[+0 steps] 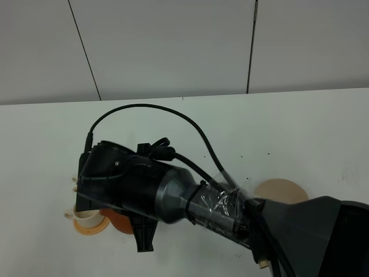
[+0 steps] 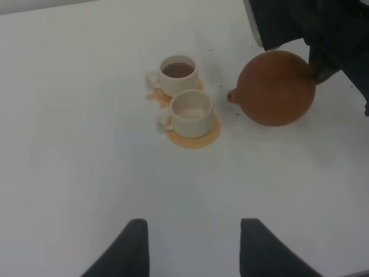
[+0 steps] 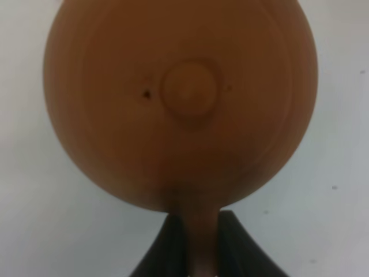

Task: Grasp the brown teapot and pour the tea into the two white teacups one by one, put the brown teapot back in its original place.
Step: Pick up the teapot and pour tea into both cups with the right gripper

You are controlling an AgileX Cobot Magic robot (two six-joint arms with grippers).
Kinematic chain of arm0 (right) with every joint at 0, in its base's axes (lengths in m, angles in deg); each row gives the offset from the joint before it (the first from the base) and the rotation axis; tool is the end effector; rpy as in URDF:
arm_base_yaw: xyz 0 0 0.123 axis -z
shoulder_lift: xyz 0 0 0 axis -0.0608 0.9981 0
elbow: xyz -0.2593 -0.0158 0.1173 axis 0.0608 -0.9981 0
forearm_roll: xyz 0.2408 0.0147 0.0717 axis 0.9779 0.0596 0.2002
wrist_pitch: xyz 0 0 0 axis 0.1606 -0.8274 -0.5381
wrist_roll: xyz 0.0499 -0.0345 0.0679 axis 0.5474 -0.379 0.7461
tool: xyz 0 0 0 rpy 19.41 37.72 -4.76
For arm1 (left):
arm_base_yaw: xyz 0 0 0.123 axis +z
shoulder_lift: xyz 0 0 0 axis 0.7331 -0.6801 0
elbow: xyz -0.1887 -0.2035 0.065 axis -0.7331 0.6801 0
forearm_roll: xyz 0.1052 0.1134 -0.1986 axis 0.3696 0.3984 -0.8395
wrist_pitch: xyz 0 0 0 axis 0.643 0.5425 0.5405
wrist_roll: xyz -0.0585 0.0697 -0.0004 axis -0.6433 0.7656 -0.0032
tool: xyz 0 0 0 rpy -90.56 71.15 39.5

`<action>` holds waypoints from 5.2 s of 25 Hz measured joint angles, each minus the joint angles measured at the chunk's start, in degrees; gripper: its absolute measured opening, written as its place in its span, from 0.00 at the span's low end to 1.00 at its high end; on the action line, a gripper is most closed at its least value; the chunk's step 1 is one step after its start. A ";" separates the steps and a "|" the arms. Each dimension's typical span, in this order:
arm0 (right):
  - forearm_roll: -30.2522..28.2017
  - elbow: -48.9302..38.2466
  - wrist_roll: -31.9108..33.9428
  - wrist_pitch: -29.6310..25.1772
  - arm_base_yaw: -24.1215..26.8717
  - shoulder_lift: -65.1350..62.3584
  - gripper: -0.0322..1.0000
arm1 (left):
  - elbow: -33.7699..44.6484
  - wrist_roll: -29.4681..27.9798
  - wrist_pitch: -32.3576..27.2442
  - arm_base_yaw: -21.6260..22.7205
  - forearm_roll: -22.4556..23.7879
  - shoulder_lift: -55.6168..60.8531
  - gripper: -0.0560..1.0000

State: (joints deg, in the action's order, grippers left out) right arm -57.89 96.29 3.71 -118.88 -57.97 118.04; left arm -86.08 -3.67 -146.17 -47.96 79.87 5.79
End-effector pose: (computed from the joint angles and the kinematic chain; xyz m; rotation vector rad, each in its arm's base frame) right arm 0.2667 0.4157 0.1922 -2.0777 1.9084 -0.4991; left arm -0.0073 -0.0058 0.2818 0.1969 2.0022 0.0160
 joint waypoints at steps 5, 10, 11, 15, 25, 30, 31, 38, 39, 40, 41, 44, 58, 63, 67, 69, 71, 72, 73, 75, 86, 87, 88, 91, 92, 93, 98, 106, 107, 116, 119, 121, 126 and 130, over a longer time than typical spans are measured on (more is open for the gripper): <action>-3.89 0.00 -0.07 1.23 -0.54 0.00 0.12 | 0.00 0.00 0.00 0.00 0.00 0.00 0.46; -5.16 0.00 -0.08 3.94 -0.54 1.50 0.12 | 0.00 0.00 0.00 0.00 0.00 0.00 0.46; -5.47 -0.05 -0.08 4.34 -0.54 1.91 0.12 | 0.00 0.00 0.00 0.00 0.00 0.00 0.46; -6.35 -0.17 -0.13 5.80 -0.54 2.37 0.12 | 0.00 0.00 0.00 0.00 0.00 0.00 0.46; -11.17 -0.17 -0.13 9.02 -0.54 2.75 0.12 | 0.00 0.00 0.00 0.00 0.00 0.00 0.46; -13.55 -0.30 -0.18 9.13 -0.72 4.18 0.12 | 0.00 0.00 0.00 0.00 0.00 0.00 0.46; -14.42 -0.30 -0.18 9.07 -0.85 4.32 0.12 | 0.00 0.00 0.00 0.00 0.00 0.00 0.46; -17.77 -0.35 -0.24 9.05 -1.92 4.34 0.12 | 0.00 0.00 0.00 0.00 0.00 0.00 0.46; -18.25 -0.35 -0.38 9.05 -2.05 4.34 0.12 | 0.00 0.00 0.00 0.00 0.00 0.00 0.46; -18.82 -0.35 -0.38 9.05 -2.29 4.34 0.12 | 0.00 0.00 0.00 0.00 0.00 0.00 0.46; -19.24 -0.35 -0.44 9.05 -2.42 4.34 0.12 | 0.00 0.00 0.00 0.00 0.00 0.00 0.46; -19.99 -0.35 -0.56 9.35 -2.92 4.34 0.12 | 0.00 0.00 0.00 0.00 0.00 0.00 0.46; -26.30 -0.35 -1.93 10.28 -4.37 4.46 0.12 | 0.00 0.06 0.00 0.00 0.00 0.00 0.46; -26.86 -0.35 -2.12 10.23 -4.45 5.15 0.12 | 0.00 0.01 0.00 0.00 0.00 0.00 0.46; -28.48 -0.35 -2.33 10.28 -4.64 5.15 0.12 | 0.00 0.01 0.00 0.00 0.00 0.00 0.46; -29.08 -0.35 -2.86 10.28 -4.74 5.15 0.12 | 0.00 0.01 0.00 0.00 0.00 0.00 0.46; -29.43 -0.35 -3.41 10.28 -4.80 5.15 0.12 | 0.00 0.01 0.00 0.00 0.00 0.00 0.46; -29.47 -0.35 -3.63 10.28 -4.80 5.15 0.12 | 0.00 0.01 0.00 0.00 0.00 0.00 0.46; -29.47 -0.35 -3.93 10.34 -4.80 5.15 0.12 | 0.00 0.01 0.00 0.00 0.00 0.00 0.46; -29.88 -0.35 -4.53 10.46 -4.80 5.15 0.12 | 0.00 0.01 0.00 0.00 0.00 0.00 0.46; -32.27 -0.35 -7.08 12.71 -4.80 5.15 0.12 | 0.00 0.01 0.00 0.00 0.00 0.00 0.46; -32.38 -0.35 -7.39 12.78 -4.80 5.15 0.12 | 0.00 0.01 0.00 0.00 0.00 0.00 0.46; -32.62 -0.35 -7.74 12.85 -4.80 5.15 0.12 | 0.00 0.01 0.00 0.00 0.00 0.00 0.46; -33.24 -0.35 -8.63 13.07 -4.80 5.15 0.12 | 0.00 0.01 0.00 0.00 0.00 0.00 0.46; -33.48 -0.35 -8.96 13.17 -4.80 5.15 0.12 | 0.00 0.01 0.00 0.00 0.00 0.00 0.46; -33.58 -0.35 -9.17 13.23 -4.80 5.15 0.12 | 0.00 0.01 0.00 0.00 0.00 0.00 0.46; -34.14 -0.35 -9.64 13.40 -4.80 5.15 0.12 | 0.00 0.01 0.00 0.00 0.00 0.00 0.46; -34.97 -0.35 -11.64 14.37 -4.56 5.15 0.12 | 0.00 0.01 0.00 0.00 0.00 0.00 0.46; -35.22 -0.35 -11.99 14.48 -4.56 5.15 0.12 | 0.00 0.01 0.00 0.00 0.00 0.00 0.46; -36.61 -0.35 -13.26 14.84 -4.16 5.15 0.12 | 0.00 0.01 0.00 0.00 0.00 0.00 0.46; -36.80 -0.35 -13.89 14.84 -4.02 5.15 0.12 | 0.00 0.01 0.00 0.00 0.00 0.00 0.46; -37.03 -0.35 -14.04 14.84 -4.02 5.15 0.12 | 0.00 0.01 0.00 0.00 0.00 0.00 0.46; -38.06 -0.35 -14.10 14.84 -4.02 5.15 0.12 | 0.00 0.01 0.00 0.00 0.00 0.00 0.46; -38.70 -0.35 -14.10 15.03 -4.02 5.15 0.12 | 0.00 -0.04 0.00 0.00 0.00 0.00 0.46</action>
State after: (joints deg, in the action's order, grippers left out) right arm -96.59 95.94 -10.39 -103.85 -61.99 123.19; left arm -86.08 -3.72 -146.17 -47.96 79.87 5.79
